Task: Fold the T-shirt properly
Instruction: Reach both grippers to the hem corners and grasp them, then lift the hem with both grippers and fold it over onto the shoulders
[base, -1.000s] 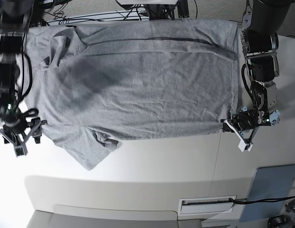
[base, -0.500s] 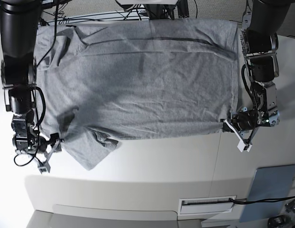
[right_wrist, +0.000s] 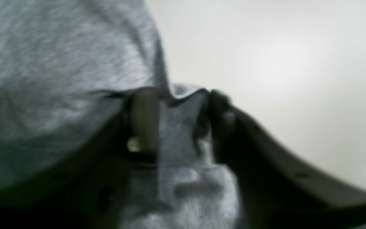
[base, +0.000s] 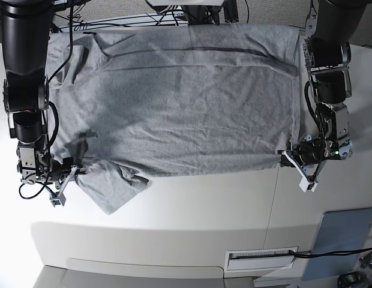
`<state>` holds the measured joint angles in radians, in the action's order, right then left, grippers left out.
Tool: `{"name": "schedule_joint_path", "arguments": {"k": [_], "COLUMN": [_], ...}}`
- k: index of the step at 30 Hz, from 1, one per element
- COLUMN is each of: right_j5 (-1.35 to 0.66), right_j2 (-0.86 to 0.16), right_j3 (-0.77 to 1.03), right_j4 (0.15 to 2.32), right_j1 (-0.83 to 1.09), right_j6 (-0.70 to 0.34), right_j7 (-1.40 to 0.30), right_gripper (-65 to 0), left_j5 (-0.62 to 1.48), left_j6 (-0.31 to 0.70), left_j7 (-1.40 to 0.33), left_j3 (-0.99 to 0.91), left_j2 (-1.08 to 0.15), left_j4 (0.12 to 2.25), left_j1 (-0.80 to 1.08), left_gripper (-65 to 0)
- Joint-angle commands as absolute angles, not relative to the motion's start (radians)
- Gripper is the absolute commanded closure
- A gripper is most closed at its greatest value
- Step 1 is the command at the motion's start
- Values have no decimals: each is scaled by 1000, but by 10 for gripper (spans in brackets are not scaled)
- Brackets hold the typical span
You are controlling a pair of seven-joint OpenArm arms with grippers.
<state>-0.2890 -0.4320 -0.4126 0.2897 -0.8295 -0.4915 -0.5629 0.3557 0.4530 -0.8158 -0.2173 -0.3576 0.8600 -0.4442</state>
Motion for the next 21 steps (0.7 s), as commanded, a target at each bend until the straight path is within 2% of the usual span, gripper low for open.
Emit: {"name": "schedule_joint_path", "arguments": {"k": [1,3,4,8,14,21], "right_j5": [-250,-225,-214,-208,-210,-373], "right_j2": [-441,-440,-441,-447,-473,-603], "right_j3": [-413,-413,-413,-413,-411,-411], "right_j4": [286,286,286,300,422,660], "right_j1": [-825,-822,-822,-823,-822,-748], "right_j6": [-494,-492,-488,-429,-422,-421], "right_j7": [-630,-620,-603,-538,-582,-663], "right_gripper": [-109,-13,0,0,0,0], "left_j5": [333,334,334,334,344,476], "left_j6": [447,447,447,446,420,401], "left_j7": [-841,-838,-834,-785,-813,-917], "left_j3": [-216,-216,-216,-216,-216,-217], "left_j2": [-369,-369,-369,-371,-388,-419], "left_j4": [865,866,866,870,980,1170], "left_j1": [-457,-457,-458,-458,-457,-398], "left_gripper": [0,0,0,0,0,0]}}
